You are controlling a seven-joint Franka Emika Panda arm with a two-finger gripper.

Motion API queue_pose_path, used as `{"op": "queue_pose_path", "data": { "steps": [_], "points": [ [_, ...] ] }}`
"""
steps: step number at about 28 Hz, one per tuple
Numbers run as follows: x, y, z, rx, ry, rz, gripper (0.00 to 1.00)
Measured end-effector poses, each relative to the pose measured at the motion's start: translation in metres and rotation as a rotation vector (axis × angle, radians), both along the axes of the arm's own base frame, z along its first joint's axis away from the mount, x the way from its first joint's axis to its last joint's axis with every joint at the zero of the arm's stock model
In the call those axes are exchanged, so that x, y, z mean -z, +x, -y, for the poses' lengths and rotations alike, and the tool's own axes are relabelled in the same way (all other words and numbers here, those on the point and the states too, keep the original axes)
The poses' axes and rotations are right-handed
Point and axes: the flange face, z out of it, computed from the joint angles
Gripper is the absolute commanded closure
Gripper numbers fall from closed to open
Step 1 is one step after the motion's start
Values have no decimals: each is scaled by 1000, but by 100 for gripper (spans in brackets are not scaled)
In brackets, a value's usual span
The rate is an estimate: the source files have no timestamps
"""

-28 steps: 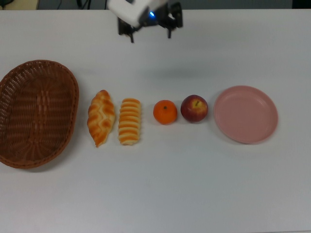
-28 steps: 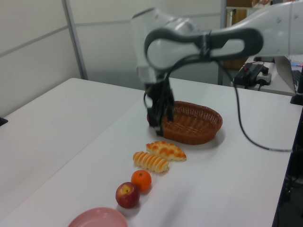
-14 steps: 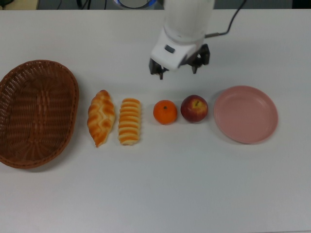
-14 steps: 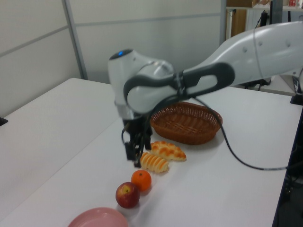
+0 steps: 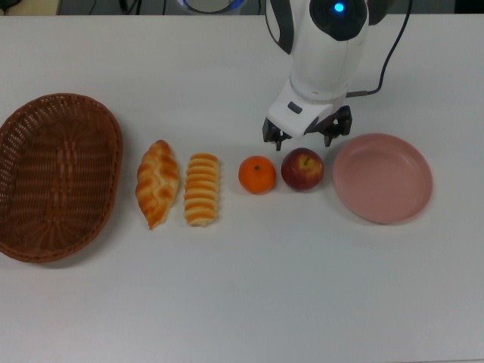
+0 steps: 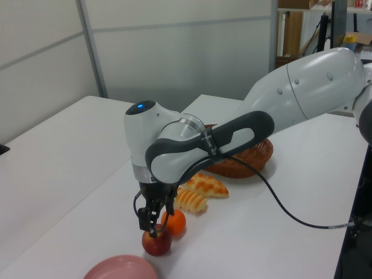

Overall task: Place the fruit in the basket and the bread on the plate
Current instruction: 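Move the gripper down over the red apple and grasp it, then lift the apple, carry it to the woven basket and release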

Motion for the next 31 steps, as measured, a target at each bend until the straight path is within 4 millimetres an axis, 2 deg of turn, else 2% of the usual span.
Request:
{"op": "queue_pose_path", "data": {
  "steps": [7, 17, 23, 24, 25, 26, 31],
  "points": [
    [4, 3, -2, 33, 5, 22, 0],
    [30, 1, -24, 47, -20, 28, 0],
    [32, 0, -26, 37, -34, 33, 0],
    [32, 0, -26, 38, -40, 36, 3],
    [32, 1, -25, 41, -47, 39, 12],
    [32, 1, -25, 46, -57, 44, 15],
    [37, 2, -23, 52, -75, 44, 21]
  ]
}}
